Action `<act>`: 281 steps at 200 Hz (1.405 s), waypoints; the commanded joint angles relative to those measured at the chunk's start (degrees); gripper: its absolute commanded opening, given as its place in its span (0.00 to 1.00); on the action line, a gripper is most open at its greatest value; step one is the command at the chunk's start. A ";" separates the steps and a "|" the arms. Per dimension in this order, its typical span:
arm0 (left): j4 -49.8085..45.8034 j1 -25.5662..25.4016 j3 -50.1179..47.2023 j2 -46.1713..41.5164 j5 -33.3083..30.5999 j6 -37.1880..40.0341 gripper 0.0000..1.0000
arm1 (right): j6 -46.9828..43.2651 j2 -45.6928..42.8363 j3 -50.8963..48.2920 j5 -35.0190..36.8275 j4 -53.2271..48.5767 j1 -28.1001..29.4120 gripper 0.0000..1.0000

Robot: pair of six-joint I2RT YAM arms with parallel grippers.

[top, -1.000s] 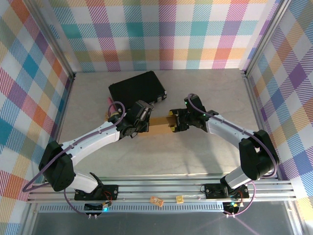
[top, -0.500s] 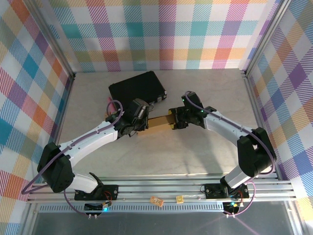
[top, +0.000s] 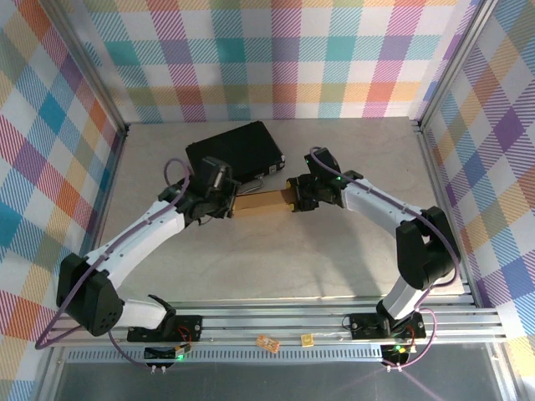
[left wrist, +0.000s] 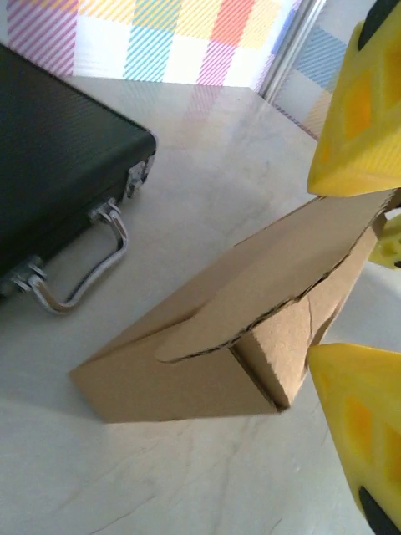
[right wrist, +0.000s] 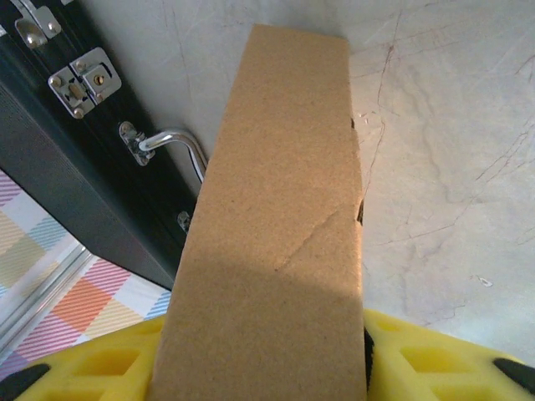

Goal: Fold the paper box

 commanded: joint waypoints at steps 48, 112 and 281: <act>-18.72 8.29 11.40 1.09 4.74 76.13 0.38 | 1.34 5.50 6.73 0.69 -7.50 -0.94 0.48; -5.41 7.85 6.61 2.76 3.65 91.96 0.49 | 0.90 9.53 11.35 -1.25 -9.20 -1.74 0.47; 4.89 14.12 12.21 5.19 16.35 103.08 0.72 | -3.01 19.87 28.32 -3.87 -22.12 -4.86 0.43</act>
